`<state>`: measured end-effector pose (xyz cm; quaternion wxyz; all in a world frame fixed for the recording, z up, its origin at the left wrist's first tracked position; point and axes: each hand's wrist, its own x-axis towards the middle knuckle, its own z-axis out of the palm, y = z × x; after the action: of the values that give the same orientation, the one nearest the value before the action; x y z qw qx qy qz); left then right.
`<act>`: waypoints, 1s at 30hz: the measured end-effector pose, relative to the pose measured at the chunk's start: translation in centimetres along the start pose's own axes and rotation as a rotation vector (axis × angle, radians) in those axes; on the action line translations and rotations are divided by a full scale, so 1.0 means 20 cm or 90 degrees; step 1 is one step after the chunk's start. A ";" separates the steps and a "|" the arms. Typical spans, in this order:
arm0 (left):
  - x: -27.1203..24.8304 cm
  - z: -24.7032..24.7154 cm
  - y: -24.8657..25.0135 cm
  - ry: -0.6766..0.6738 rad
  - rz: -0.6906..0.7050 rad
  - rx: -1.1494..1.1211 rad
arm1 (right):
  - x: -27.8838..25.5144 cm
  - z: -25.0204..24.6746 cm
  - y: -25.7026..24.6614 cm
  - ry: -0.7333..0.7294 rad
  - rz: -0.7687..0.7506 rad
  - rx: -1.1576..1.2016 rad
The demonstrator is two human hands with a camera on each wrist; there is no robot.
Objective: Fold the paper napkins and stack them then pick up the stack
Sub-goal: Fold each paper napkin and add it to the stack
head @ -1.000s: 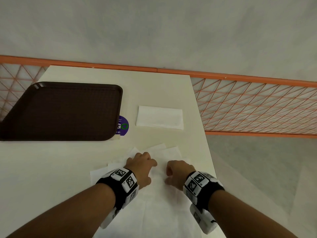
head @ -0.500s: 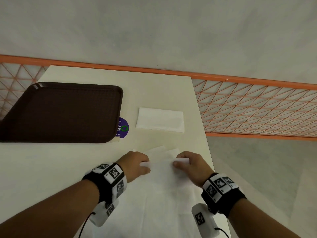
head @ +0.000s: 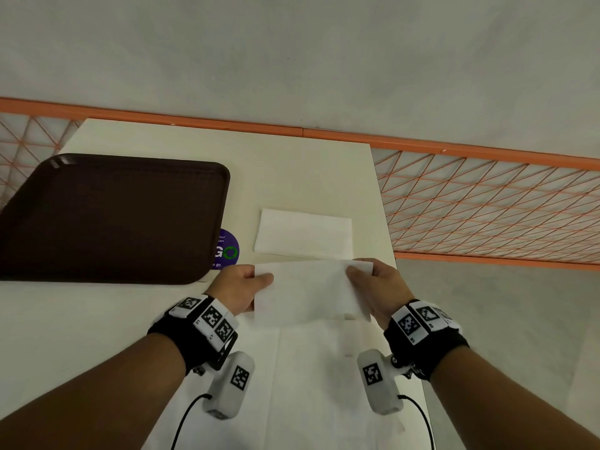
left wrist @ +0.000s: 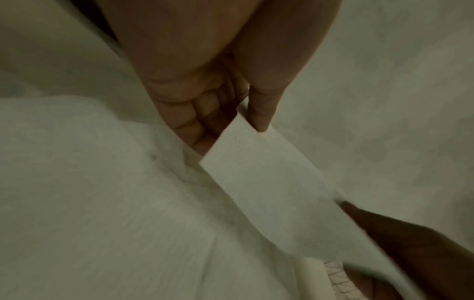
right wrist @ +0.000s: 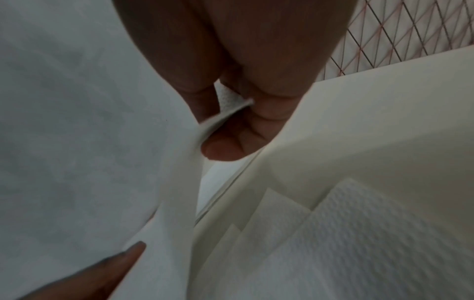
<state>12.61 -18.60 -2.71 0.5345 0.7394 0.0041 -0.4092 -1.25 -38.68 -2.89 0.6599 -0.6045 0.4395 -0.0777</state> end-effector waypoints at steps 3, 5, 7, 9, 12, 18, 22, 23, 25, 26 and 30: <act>0.09 -0.02 0.08 0.041 0.043 0.043 | 0.08 0.00 -0.01 -0.013 0.033 -0.056; 0.16 -0.04 0.14 0.068 0.080 0.070 | 0.15 -0.01 -0.03 -0.025 0.051 -0.083; 0.22 -0.04 0.20 0.088 0.121 0.126 | 0.21 -0.02 -0.05 -0.022 0.042 -0.120; 0.29 -0.03 0.25 0.106 0.162 0.188 | 0.29 -0.03 -0.08 0.000 0.021 -0.151; 0.39 -0.01 0.31 0.139 0.197 0.268 | 0.37 -0.01 -0.13 0.036 0.001 -0.185; 0.55 0.00 0.32 0.182 0.209 0.397 | 0.48 0.02 -0.18 0.057 0.005 -0.253; 0.61 0.01 0.32 0.196 0.191 0.448 | 0.52 0.03 -0.20 0.064 0.011 -0.301; 0.62 0.02 0.32 0.201 0.188 0.458 | 0.53 0.03 -0.19 0.070 0.013 -0.312; 0.64 0.02 0.32 0.211 0.181 0.474 | 0.55 0.03 -0.19 0.080 0.011 -0.343; 0.64 0.03 0.32 0.216 0.176 0.483 | 0.56 0.03 -0.19 0.082 0.007 -0.361; 0.66 0.03 0.31 0.233 0.168 0.525 | 0.59 0.03 -0.16 0.098 -0.006 -0.407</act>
<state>23.82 -27.35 -6.00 0.2340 0.9443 -0.1587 -0.1686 7.65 -46.55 -5.88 0.4009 -0.7754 0.4876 0.0156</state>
